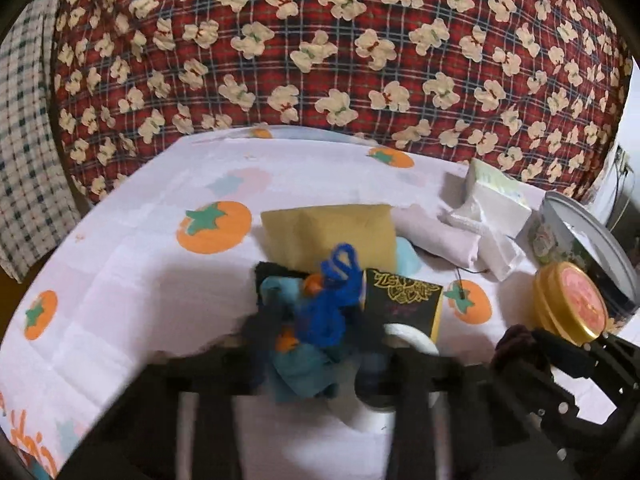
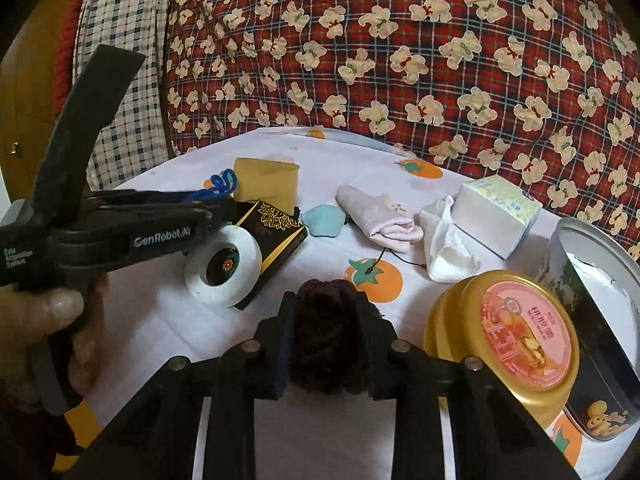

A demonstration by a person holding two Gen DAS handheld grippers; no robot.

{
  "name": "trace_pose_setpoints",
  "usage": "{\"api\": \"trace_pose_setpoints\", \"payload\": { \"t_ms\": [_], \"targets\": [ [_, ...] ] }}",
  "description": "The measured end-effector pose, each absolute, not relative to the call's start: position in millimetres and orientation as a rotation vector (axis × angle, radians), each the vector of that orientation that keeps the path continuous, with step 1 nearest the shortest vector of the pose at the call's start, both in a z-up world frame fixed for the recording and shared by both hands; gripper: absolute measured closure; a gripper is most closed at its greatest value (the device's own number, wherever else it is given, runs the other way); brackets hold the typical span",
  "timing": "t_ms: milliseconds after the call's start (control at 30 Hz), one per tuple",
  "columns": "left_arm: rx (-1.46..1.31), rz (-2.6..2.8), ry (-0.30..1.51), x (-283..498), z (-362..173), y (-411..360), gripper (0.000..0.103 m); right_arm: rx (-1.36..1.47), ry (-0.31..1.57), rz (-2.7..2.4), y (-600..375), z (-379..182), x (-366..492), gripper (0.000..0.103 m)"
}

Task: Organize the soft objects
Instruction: 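Grasp the dark purple knitted pom-pom with the right tool while the left tool grasps the blue pipe cleaner, then carry the pom-pom and pipe cleaner over the round silver tin with both tools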

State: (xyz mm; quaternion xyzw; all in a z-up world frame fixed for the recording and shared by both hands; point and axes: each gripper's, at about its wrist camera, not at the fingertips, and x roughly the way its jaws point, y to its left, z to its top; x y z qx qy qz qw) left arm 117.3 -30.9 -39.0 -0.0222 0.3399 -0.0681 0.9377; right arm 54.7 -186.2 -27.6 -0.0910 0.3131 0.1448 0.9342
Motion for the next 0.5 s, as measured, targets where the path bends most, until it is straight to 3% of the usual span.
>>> {"api": "trace_pose_setpoints", "payload": {
  "t_ms": [133,500],
  "targets": [
    [-0.084,-0.171,0.683,117,-38,-25,0.096,-0.195,0.604,0.292,-185,-26,50,0.073],
    [-0.107,-0.168,0.601,103,-31,-23,0.096,-0.118,0.507,0.316,-198,-17,41,0.073]
  ]
}}
